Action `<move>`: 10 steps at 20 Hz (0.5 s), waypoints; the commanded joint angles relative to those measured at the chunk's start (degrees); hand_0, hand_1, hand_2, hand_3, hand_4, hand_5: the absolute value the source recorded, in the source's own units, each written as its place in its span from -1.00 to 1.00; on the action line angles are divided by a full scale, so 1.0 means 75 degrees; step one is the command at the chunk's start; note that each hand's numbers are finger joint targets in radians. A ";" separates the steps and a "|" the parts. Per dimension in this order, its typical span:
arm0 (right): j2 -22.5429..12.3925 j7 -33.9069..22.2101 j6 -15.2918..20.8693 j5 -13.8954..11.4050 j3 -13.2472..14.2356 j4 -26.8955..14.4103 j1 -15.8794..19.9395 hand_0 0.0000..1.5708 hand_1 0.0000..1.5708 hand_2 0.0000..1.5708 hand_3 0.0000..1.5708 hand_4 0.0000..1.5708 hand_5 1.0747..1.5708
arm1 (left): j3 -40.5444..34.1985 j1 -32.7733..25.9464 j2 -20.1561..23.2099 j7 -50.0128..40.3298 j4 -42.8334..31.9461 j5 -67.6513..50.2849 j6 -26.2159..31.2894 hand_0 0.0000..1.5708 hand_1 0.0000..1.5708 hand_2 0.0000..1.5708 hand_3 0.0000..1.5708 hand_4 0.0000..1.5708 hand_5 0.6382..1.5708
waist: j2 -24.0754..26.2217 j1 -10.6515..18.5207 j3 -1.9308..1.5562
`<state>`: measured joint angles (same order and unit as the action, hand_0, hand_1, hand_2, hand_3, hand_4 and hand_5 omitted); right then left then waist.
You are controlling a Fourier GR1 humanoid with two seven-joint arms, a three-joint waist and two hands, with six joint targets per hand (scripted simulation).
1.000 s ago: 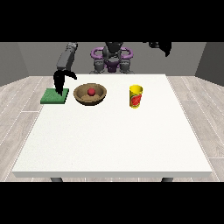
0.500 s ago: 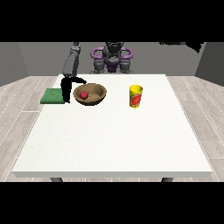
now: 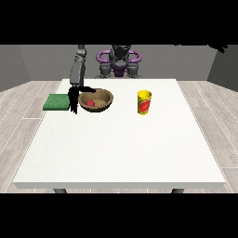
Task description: Pick the cup and pour the ball into the bowl, then pick the bowl and place it on the pad
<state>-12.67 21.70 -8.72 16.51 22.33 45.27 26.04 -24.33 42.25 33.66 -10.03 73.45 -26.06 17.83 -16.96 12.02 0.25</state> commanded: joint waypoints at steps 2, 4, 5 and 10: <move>0.0077 -0.0021 0.0247 0.0163 0.0104 -0.0590 0.0966 -1.00 -1.00 -1.00 -1.00 -1.00 0.99 | -0.0406 0.0221 0.0476 0.0162 -0.0198 -0.0303 0.0212 -1.00 -1.00 -1.00 -1.00 -0.71 0.84 | -0.0485 0.0002 -0.0038; 0.0418 -0.0200 0.0160 0.0141 -0.0074 -0.0821 0.0613 -1.00 -1.00 -1.00 -1.00 -0.80 0.94 | -0.0264 -0.0109 0.0402 -0.0178 -0.0089 -0.0233 0.0083 -1.00 -1.00 -1.00 -1.00 -0.70 0.86 | -0.0002 0.0041 -0.0038; 0.0497 -0.0224 0.0112 0.0123 -0.0130 -0.0856 0.0380 -1.00 -1.00 -1.00 -1.00 -0.59 0.85 | -0.0328 -0.0247 0.0381 -0.0032 -0.0174 -0.0335 0.0279 -1.00 -1.00 -1.00 -1.00 -0.68 0.86 | 0.0076 -0.0070 -0.0035; 0.0401 -0.0053 0.1252 -0.0396 -0.0103 -0.1145 0.0067 1.00 1.00 1.00 1.00 0.38 0.49 | -0.0361 0.0158 0.0508 -0.0160 0.0067 -0.0497 0.0215 -1.00 -1.00 -1.00 -1.00 -0.54 0.93 | -0.0519 0.0278 -0.0033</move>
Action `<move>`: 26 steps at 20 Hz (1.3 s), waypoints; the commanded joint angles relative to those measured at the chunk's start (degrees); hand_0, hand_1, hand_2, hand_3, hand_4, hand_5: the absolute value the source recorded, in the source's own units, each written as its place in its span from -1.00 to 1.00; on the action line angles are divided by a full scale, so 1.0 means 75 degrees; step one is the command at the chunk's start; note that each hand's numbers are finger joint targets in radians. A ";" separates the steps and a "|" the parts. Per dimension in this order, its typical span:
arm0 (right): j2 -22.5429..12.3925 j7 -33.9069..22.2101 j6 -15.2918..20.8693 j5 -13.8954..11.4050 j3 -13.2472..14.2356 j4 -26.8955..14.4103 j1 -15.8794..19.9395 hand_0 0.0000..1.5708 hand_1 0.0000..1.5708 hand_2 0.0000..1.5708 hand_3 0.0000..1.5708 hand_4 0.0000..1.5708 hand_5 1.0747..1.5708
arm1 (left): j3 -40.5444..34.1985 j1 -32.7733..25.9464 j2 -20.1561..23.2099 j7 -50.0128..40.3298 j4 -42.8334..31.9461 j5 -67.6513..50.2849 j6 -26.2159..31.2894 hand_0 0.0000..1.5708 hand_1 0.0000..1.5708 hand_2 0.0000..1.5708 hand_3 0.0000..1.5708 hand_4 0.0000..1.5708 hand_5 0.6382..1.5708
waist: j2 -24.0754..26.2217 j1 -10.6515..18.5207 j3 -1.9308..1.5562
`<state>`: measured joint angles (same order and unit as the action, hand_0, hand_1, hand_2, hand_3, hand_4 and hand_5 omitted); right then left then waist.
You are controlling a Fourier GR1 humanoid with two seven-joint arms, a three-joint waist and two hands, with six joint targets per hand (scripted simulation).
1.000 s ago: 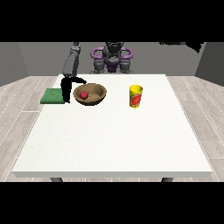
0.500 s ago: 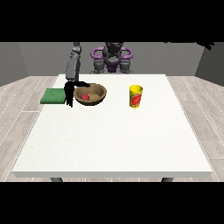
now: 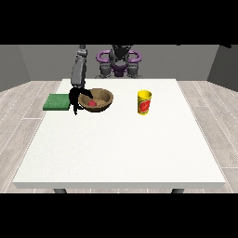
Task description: Pick the cup and pour the ball into the bowl, then pick the bowl and place it on the pad
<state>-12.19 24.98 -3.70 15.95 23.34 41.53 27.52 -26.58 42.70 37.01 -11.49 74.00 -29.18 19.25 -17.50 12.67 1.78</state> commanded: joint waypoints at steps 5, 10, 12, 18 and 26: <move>-0.0147 -0.0886 0.0923 -0.0296 -0.0083 -0.0438 0.0238 1.00 1.00 1.00 1.00 0.37 0.65 | -0.0132 0.0089 0.0095 0.0243 -0.0087 -0.0212 0.0277 -1.00 -1.00 -1.00 -1.00 -0.21 1.00 | -0.0681 0.0357 -0.0229; -0.0732 -0.2397 0.1120 -0.0281 -0.0218 0.0013 0.0338 1.00 1.00 1.00 1.00 0.36 0.78 | -0.0353 -0.0232 0.0394 0.0190 -0.0842 -0.0233 0.0522 -1.00 -1.00 -1.00 -1.00 -0.10 1.00 | 0.0219 0.0041 -0.0218; -0.0921 -0.2994 0.1248 -0.0525 -0.0529 0.0231 0.0560 1.00 1.00 1.00 1.00 0.33 0.85 | -0.0331 -0.0345 0.0361 0.0350 -0.1101 0.0035 0.0313 -1.00 -1.00 -1.00 -1.00 -0.07 1.00 | 0.0551 -0.0369 -0.0223; -0.1632 -0.4271 0.0810 -0.0509 -0.0688 0.0360 0.0889 1.00 1.00 1.00 1.00 0.31 0.88 | -0.0682 -0.0856 0.0701 0.0604 -0.1875 -0.0020 0.0607 -1.00 -1.00 -1.00 -1.00 -0.09 0.99 | 0.1066 -0.0926 -0.0234; -0.2347 -0.3920 0.0333 -0.0890 -0.0896 0.0440 0.0932 1.00 1.00 1.00 1.00 0.25 1.00 | -0.0944 -0.1382 0.0947 0.1616 -0.2355 0.0185 0.0923 -1.00 -1.00 -1.00 -1.00 -0.11 0.99 | 0.0639 -0.1230 -0.0233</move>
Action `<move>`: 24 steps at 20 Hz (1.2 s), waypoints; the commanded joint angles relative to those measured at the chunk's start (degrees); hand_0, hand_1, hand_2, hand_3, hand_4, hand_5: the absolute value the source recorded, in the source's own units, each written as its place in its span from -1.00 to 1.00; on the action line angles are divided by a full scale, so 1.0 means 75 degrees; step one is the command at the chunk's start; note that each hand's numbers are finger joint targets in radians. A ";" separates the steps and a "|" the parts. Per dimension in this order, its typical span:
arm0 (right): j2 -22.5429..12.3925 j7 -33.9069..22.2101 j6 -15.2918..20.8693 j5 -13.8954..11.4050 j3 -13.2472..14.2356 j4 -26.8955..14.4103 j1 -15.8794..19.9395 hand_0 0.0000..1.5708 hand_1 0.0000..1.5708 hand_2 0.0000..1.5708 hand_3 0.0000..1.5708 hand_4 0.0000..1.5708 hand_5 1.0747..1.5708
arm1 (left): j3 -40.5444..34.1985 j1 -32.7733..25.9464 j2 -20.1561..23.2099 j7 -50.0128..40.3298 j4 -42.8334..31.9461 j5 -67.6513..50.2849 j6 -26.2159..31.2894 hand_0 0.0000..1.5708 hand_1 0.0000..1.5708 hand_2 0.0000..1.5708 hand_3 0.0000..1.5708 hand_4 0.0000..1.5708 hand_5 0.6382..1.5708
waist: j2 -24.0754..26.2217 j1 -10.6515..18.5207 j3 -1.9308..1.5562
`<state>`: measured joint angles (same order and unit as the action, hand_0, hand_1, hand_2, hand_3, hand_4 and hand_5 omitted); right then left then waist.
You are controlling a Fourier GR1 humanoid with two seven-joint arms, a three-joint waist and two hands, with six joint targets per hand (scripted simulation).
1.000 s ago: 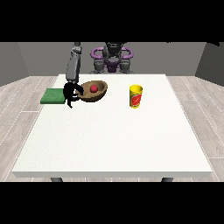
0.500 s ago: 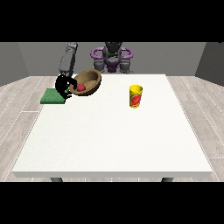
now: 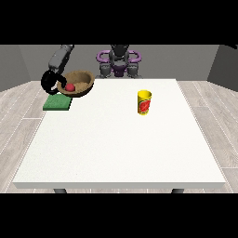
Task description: Pick the cup and pour the ball into the bowl, then pick the bowl and place it on the pad
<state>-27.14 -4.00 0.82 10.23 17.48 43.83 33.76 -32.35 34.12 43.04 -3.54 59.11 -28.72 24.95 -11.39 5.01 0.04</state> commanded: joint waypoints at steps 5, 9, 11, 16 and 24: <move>-0.0220 0.0049 -0.0214 -0.0288 -0.0275 0.0311 0.0048 1.00 1.00 1.00 1.00 0.27 1.00 | -0.0035 -0.0465 0.0124 0.1149 -0.0676 0.0597 -0.0092 -1.00 -1.00 -1.00 -1.00 -0.11 0.97 | -0.0244 -0.0515 -0.0003; -0.0981 0.1015 -0.0942 0.0267 0.0590 -0.0600 0.0317 1.00 1.00 1.00 0.52 0.26 1.00 | -0.0089 -0.0108 0.0349 0.1051 0.0008 0.0471 -0.0396 -1.00 -1.00 -1.00 -1.00 -0.13 0.97 | -0.1083 -0.0302 -0.0017; -0.1326 0.1848 -0.1177 0.0289 0.0884 -0.1044 0.0028 1.00 1.00 1.00 -0.52 0.26 1.00 | -0.0279 -0.0197 0.0227 0.1295 0.0364 0.0184 -0.0227 -1.00 -1.00 -1.00 -1.00 -0.15 0.97 | -0.1625 -0.0149 -0.0027; -0.1890 0.2725 -0.1662 0.0383 0.1275 -0.1969 0.0063 1.00 1.00 1.00 -1.00 0.22 1.00 | -0.0619 -0.0293 0.0477 0.0787 0.1105 -0.0269 -0.0449 -1.00 -1.00 -1.00 -1.00 -0.13 0.97 | -0.2015 -0.0155 -0.0030; -0.2194 0.3108 -0.1969 -0.0001 0.1038 -0.2697 0.0129 1.00 1.00 1.00 -1.00 0.25 0.99 | -0.0663 -0.0863 0.0340 0.0264 0.1899 -0.0662 -0.0523 -1.00 -1.00 -1.00 -1.00 -0.11 0.97 | -0.1770 -0.0111 -0.0019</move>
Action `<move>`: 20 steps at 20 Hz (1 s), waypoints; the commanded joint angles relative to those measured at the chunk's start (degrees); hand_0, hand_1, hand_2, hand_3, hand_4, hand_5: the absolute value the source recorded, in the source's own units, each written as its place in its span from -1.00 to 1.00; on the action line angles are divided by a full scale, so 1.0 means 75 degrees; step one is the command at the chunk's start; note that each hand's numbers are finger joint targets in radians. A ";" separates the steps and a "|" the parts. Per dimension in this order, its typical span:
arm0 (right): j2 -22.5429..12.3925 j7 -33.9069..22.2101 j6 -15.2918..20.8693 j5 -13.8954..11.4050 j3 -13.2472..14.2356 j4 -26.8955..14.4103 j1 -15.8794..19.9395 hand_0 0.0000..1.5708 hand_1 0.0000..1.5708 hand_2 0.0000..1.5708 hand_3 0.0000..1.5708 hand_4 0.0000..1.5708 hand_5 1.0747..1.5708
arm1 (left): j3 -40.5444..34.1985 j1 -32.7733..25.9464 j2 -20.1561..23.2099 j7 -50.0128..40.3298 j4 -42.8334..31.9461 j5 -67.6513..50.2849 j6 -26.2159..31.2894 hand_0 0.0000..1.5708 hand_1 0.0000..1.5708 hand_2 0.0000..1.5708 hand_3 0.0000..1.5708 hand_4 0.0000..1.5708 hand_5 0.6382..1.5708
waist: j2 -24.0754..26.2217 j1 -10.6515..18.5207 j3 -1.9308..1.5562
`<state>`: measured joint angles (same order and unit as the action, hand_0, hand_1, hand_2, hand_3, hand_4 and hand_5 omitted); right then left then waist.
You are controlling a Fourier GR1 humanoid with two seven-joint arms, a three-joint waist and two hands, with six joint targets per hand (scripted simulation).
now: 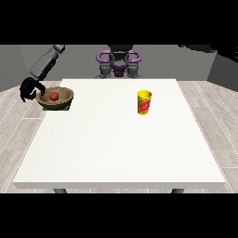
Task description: Pick the cup and pour the ball into the bowl, then pick the bowl and place it on the pad
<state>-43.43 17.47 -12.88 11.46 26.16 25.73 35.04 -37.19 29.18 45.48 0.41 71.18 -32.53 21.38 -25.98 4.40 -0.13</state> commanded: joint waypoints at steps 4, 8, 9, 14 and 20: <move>-0.0026 -0.0083 0.0127 -0.0326 -0.0268 -0.0381 0.0179 1.00 1.00 1.00 -0.41 0.25 0.99 | 0.0144 -0.0269 -0.0180 -0.0203 0.0320 -0.0214 0.0018 -1.00 -1.00 -1.00 -1.00 -0.11 0.97 | 0.0334 0.0160 0.0009; 0.0354 -0.0210 -0.0005 -0.0410 -0.0450 -0.0563 0.0073 1.00 1.00 1.00 0.12 0.27 0.97 | -0.0022 -0.0013 0.0436 -0.0871 -0.0153 -0.0599 0.0089 -1.00 -1.00 -1.00 -1.00 -0.13 0.96 | 0.0622 0.0001 0.0012; 0.0705 -0.0228 0.0263 -0.0616 -0.0701 -0.0449 0.0034 1.00 1.00 1.00 0.13 0.26 0.98 | 0.0298 -0.0149 -0.0056 -0.0567 0.0012 -0.0268 -0.0134 -1.00 -1.00 -1.00 -1.00 -0.15 0.96 | 0.0817 -0.0070 0.0015; 0.0264 -0.0829 -0.0199 -0.0545 -0.0683 -0.0511 0.0017 1.00 1.00 1.00 0.79 0.25 0.96 | 0.0162 -0.0121 0.0378 -0.0628 -0.0646 -0.0338 0.0137 -1.00 -1.00 -1.00 -1.00 -0.16 0.95 | 0.1207 -0.0240 0.0015; -0.0105 -0.1773 0.0244 -0.0198 -0.0317 -0.0661 0.0376 -0.15 -0.15 -0.62 -0.33 -1.00 0.85 | 0.0080 -0.0060 0.0688 -0.0337 -0.1143 -0.0226 0.0345 -1.00 -1.00 -1.00 -1.00 -0.18 0.93 | 0.1063 -0.0158 0.0018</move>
<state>-42.97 8.40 -12.55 10.58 24.53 20.52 36.57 -36.92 27.97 49.23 -2.45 64.85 -34.78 23.58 -19.00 3.16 -0.01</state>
